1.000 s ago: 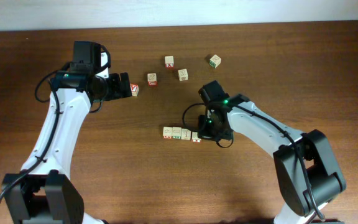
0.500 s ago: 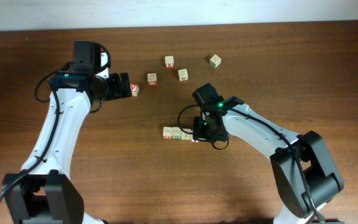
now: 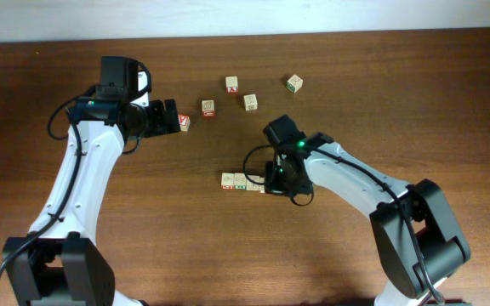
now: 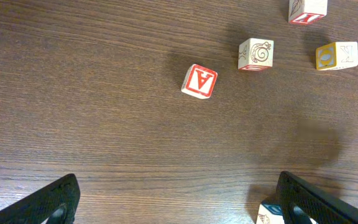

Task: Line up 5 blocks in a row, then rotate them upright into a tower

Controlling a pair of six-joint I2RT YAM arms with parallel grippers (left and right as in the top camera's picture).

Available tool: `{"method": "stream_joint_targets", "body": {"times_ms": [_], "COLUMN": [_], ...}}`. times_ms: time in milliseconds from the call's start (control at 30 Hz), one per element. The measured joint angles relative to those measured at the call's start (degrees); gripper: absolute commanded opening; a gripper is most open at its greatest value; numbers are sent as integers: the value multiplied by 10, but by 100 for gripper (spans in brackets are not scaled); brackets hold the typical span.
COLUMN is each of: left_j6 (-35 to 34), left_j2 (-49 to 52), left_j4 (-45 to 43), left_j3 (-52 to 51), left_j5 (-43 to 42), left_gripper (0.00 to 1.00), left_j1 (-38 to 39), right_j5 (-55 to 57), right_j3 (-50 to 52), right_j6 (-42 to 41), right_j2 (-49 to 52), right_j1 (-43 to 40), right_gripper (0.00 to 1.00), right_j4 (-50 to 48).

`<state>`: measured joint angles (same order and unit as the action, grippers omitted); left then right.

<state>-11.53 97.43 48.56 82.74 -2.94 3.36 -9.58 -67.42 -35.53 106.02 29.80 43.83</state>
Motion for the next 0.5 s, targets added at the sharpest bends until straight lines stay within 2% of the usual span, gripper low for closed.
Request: {"method": "stream_joint_targets", "body": {"times_ms": [133, 500], "left_j6": [0, 0], "left_j2": [0, 0], "left_j4": [0, 0], "left_j3": [0, 0], "left_j5": [0, 0], "left_gripper": [99, 99], "left_j1": [0, 0], "right_j5": [3, 23], "right_j3": [0, 0], "right_j6": [-3, -5], "right_j2": [0, 0], "right_j1": [50, 55], "right_gripper": [4, 4], "right_j4": [9, -23]}}
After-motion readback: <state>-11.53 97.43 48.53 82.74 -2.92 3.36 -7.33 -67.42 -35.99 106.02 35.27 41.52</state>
